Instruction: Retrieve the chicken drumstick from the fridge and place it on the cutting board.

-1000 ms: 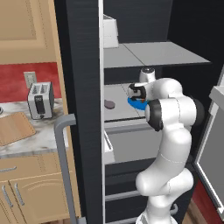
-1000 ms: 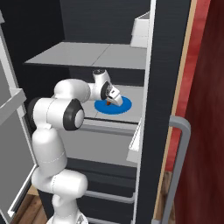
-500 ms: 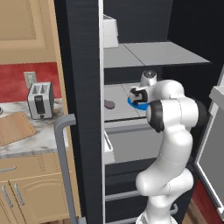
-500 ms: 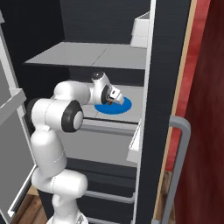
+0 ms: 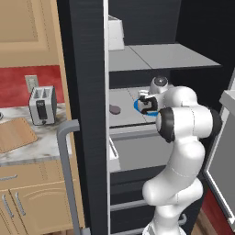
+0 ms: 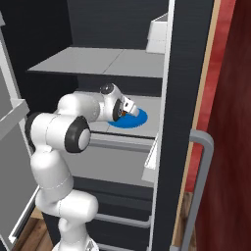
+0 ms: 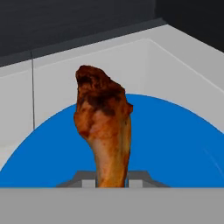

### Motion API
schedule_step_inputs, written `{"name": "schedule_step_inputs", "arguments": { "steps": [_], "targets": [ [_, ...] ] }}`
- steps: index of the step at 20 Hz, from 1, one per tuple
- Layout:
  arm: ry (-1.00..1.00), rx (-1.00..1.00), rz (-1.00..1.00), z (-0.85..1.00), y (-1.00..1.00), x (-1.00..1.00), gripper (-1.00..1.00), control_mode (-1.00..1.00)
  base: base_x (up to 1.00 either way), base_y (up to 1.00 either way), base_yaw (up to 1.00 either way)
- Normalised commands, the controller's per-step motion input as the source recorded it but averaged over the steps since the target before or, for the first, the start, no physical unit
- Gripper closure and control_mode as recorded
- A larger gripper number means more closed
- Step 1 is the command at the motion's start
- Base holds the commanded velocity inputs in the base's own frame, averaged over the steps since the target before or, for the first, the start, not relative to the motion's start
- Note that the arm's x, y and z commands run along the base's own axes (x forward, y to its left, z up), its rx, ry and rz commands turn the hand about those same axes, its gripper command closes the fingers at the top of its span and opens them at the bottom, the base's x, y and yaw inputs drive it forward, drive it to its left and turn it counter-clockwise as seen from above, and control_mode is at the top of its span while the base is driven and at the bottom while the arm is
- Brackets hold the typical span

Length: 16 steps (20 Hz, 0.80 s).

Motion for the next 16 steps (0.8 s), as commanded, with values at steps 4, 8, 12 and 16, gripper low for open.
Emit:
{"name": "schedule_step_inputs", "arguments": {
  "steps": [4, 8, 12, 16],
  "targets": [
    [-0.10, 0.00, 0.00, 0.17, -0.01, -0.41, 1.00, -1.00, 0.00, 0.00, 0.00],
    [-0.08, 0.00, 0.00, 0.10, 0.00, -0.67, 1.00, -1.00, 0.00, 0.00, 0.00],
    [-0.07, 0.00, 0.00, 0.25, 0.00, -0.81, 1.00, -1.00, 0.00, 0.00, 0.00],
    [-0.05, 0.00, 0.00, 0.39, 0.00, -0.80, 1.00, -1.00, 0.00, 0.00, 0.00]
  ]
}}
